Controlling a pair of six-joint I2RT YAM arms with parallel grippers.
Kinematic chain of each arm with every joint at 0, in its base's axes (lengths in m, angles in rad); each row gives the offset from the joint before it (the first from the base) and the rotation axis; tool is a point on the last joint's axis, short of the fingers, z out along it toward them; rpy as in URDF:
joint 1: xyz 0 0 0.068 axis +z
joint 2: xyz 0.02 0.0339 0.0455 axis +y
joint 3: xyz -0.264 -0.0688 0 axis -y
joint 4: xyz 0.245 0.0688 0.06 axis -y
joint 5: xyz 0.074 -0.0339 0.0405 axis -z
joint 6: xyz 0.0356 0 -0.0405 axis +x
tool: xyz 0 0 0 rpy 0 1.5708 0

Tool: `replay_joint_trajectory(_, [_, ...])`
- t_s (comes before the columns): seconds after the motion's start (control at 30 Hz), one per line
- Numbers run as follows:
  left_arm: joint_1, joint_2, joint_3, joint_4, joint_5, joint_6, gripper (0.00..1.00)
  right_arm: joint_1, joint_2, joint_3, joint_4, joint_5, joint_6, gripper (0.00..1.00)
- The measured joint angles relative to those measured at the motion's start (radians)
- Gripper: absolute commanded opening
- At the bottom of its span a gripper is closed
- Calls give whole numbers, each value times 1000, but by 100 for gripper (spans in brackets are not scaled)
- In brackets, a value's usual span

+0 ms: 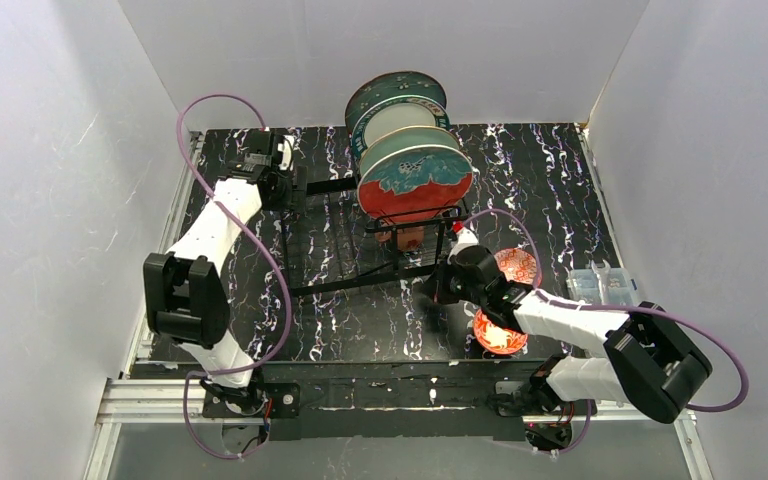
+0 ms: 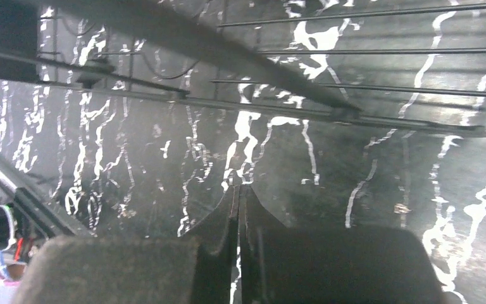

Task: Load the mixed dishes into the dish rack
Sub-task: Move the dish rack to the center of the board.

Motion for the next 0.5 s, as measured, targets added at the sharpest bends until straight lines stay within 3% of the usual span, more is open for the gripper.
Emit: replay_joint_trajectory(0.5, [0, 161, 101, 229, 136, 251, 81, 67, -10, -52, 106, -11, 101, 1])
